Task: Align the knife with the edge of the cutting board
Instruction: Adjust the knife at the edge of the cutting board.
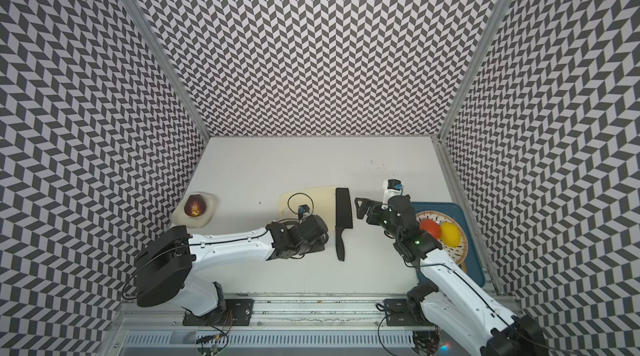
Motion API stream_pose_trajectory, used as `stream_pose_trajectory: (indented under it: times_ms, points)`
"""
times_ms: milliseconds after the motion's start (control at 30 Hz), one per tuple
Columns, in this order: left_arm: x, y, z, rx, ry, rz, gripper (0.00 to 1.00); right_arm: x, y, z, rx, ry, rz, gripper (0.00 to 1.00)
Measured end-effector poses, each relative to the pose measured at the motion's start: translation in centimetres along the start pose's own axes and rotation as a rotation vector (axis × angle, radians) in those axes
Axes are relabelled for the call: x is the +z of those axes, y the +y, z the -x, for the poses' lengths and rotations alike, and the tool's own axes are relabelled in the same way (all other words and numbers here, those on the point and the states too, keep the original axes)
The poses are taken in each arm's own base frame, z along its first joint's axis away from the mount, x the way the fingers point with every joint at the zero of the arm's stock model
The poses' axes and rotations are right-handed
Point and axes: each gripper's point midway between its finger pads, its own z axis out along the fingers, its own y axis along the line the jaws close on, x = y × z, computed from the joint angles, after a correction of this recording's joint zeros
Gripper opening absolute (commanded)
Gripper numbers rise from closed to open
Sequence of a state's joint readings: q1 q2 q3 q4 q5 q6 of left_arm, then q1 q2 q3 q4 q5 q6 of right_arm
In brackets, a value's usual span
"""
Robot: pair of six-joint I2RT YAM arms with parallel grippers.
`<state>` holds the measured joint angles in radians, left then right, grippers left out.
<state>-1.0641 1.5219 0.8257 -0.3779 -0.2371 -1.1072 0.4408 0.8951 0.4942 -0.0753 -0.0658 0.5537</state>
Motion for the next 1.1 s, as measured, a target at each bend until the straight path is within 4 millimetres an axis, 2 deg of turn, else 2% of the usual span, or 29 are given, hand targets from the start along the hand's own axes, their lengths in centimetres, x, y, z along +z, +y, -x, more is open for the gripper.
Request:
stream_pose_trajectory:
  times_ms: [133,300,467,867,1100]
  points:
    - [0.4,2.8,0.1,-0.025,-0.009,-0.005,0.51,0.6,0.8,-1.4,-0.033,0.047,0.02,1.0]
    - [1.4,5.1,1.3,-0.067,-0.023,-0.015,0.5,1.8,3.2,-4.8,-0.108,0.151,0.043,1.0]
    - [1.8,6.0,3.0,-0.102,-0.057,-0.06,0.5,2.8,4.5,-7.4,-0.165,0.226,0.041,1.0]
    - [2.2,6.5,4.5,-0.097,-0.086,-0.123,0.5,3.4,3.8,-11.8,-0.207,0.333,-0.034,0.97]
    - [2.2,6.4,4.4,-0.083,-0.086,-0.137,0.51,2.9,1.8,-15.2,-0.193,0.418,-0.07,0.94]
